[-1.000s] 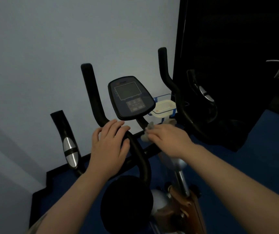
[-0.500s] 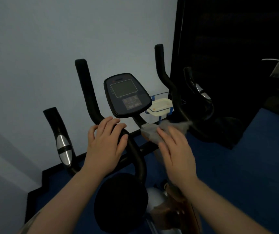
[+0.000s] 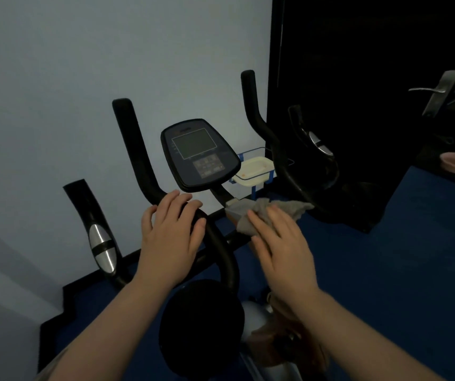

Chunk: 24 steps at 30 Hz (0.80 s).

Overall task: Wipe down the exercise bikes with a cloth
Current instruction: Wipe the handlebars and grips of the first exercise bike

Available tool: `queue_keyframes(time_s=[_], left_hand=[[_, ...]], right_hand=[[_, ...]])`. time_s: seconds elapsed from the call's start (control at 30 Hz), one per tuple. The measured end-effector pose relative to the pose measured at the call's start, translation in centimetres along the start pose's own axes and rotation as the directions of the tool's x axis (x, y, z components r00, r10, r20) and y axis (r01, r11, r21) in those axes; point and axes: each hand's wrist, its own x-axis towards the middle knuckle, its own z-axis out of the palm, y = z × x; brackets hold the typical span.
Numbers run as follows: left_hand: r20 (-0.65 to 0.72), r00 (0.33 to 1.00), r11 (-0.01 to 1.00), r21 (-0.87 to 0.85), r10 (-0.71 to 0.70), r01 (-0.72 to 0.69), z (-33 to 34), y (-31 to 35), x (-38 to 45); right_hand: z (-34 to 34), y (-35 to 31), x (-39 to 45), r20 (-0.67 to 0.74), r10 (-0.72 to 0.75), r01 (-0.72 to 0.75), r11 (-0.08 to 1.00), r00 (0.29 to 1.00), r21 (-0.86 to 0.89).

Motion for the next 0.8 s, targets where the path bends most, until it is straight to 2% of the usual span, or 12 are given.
queue_keyframes(time_s=[0.07,0.13,0.17,0.23,0.3,0.37,0.47,0.57,0.67,0.73,0.8], left_hand=[[-0.004,1.0,1.0,0.005,0.005,-0.005,0.0,0.0,0.1],[-0.02,1.0,1.0,0.02,0.013,-0.012,0.0,0.0,0.2],[-0.028,1.0,1.0,0.023,0.014,-0.013,-0.1,0.0,0.2],[-0.028,0.999,1.0,0.017,0.019,-0.018,-0.5,0.1,0.1],[-0.019,1.0,0.999,0.021,0.025,-0.024,-0.9,0.1,0.2],[0.0,1.0,0.998,0.05,0.023,-0.023,-1.3,-0.4,0.3],[-0.005,1.0,0.993,0.117,-0.015,0.016,-1.7,-1.5,0.1],[0.02,0.999,0.988,0.155,-0.028,0.025,-1.4,-1.8,0.0],[0.011,0.999,0.986,0.162,-0.049,0.047,-1.2,-1.6,0.0],[-0.007,0.998,0.984,0.168,-0.059,0.059,-1.2,-1.6,-0.1],[-0.023,0.997,0.985,0.155,-0.077,0.08,-1.1,-1.7,-0.3]], right_hand=[[-0.6,0.8,2.0,0.071,-0.056,0.056,0.998,0.996,0.011],[-0.5,0.8,5.3,0.233,-0.056,0.057,0.998,0.971,0.005],[-0.1,0.8,7.1,0.341,-0.026,0.028,1.0,0.94,-0.001],[0.3,0.5,10.1,0.549,0.061,-0.026,0.997,0.834,-0.072],[0.6,0.4,11.4,0.649,0.062,0.035,0.99,0.758,-0.136],[0.3,0.8,11.4,0.678,0.003,0.112,0.986,0.735,-0.126],[-0.1,1.9,11.1,0.701,-0.093,0.152,0.988,0.707,-0.021],[0.8,1.8,12.5,0.777,-0.086,0.105,0.994,0.624,0.026],[2.0,0.5,14.2,0.851,-0.034,0.115,0.993,0.524,-0.03],[2.2,0.2,14.3,0.848,-0.023,0.174,0.981,0.529,-0.082],[1.5,0.7,13.1,0.795,-0.043,0.171,0.982,0.605,-0.078]])
